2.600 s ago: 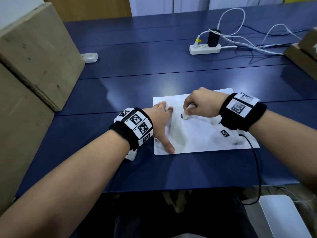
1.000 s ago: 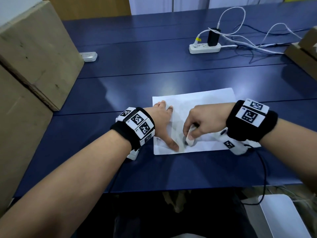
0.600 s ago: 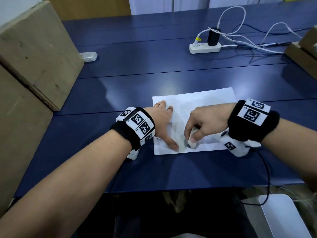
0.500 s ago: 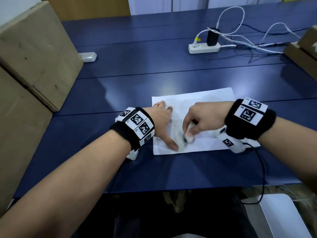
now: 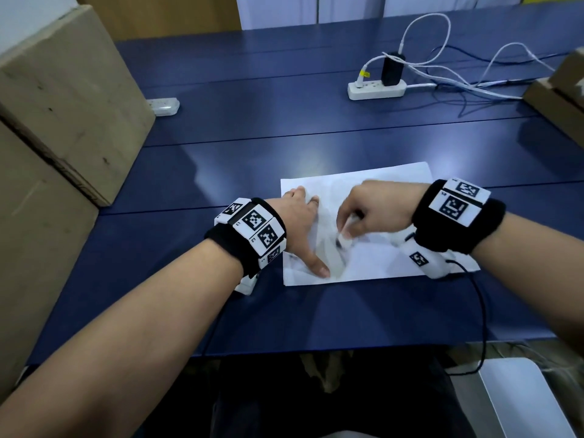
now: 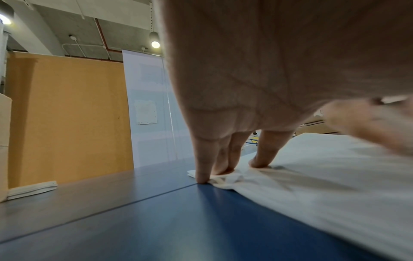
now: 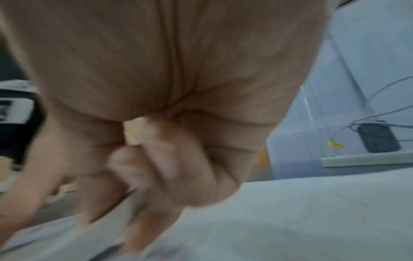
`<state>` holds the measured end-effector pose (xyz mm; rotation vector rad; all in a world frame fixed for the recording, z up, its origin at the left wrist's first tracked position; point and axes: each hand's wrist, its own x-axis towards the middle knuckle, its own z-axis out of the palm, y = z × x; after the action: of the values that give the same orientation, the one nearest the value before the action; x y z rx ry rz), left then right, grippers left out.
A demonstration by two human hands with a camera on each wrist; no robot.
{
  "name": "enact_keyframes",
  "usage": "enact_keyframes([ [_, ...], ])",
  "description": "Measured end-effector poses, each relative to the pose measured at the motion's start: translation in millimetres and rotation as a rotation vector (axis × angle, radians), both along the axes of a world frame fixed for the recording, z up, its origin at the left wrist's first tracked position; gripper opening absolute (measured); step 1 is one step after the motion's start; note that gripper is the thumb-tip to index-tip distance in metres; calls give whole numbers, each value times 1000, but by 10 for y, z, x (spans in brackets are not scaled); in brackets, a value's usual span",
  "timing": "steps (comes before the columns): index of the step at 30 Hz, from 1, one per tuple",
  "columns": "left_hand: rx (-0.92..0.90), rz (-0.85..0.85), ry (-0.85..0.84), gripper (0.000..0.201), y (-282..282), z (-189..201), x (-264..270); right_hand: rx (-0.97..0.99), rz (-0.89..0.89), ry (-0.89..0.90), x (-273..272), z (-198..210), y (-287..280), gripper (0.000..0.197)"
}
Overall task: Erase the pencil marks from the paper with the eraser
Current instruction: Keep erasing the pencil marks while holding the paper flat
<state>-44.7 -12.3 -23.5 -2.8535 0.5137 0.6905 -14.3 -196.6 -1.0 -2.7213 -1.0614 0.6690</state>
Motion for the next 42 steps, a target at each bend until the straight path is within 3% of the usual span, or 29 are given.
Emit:
enact_keyframes([
  [4,-1,6,12,156,7,-2,2,73,-162,-126,155,-27,-69,14],
  [7,5,4,18,155,-1,7,-4,19,-13,20,13,18,-49,7],
  [10,19,3,13,156,-10,18,-12,-51,118,201,-163,27,-5,12],
  [13,27,0,12,155,-25,30,-18,-18,58,47,-64,-7,6,13],
  [15,28,-1,20,154,-27,47,-19,39,-78,-110,68,-24,-4,13],
  [18,21,9,27,154,-26,53,-22,86,-176,-171,145,-43,-63,14],
  [24,40,9,28,155,-38,43,-15,-50,130,193,-169,32,-34,10],
  [29,22,2,21,155,-27,33,-8,28,-92,-124,100,-21,-43,13],
  [31,18,9,25,155,-18,33,-10,62,-158,-159,147,-42,-77,15],
  [38,42,10,27,156,-35,46,-15,-73,115,184,-156,27,-70,9],
  [42,37,7,26,155,-22,45,-8,7,-60,-53,65,-22,-58,12],
])
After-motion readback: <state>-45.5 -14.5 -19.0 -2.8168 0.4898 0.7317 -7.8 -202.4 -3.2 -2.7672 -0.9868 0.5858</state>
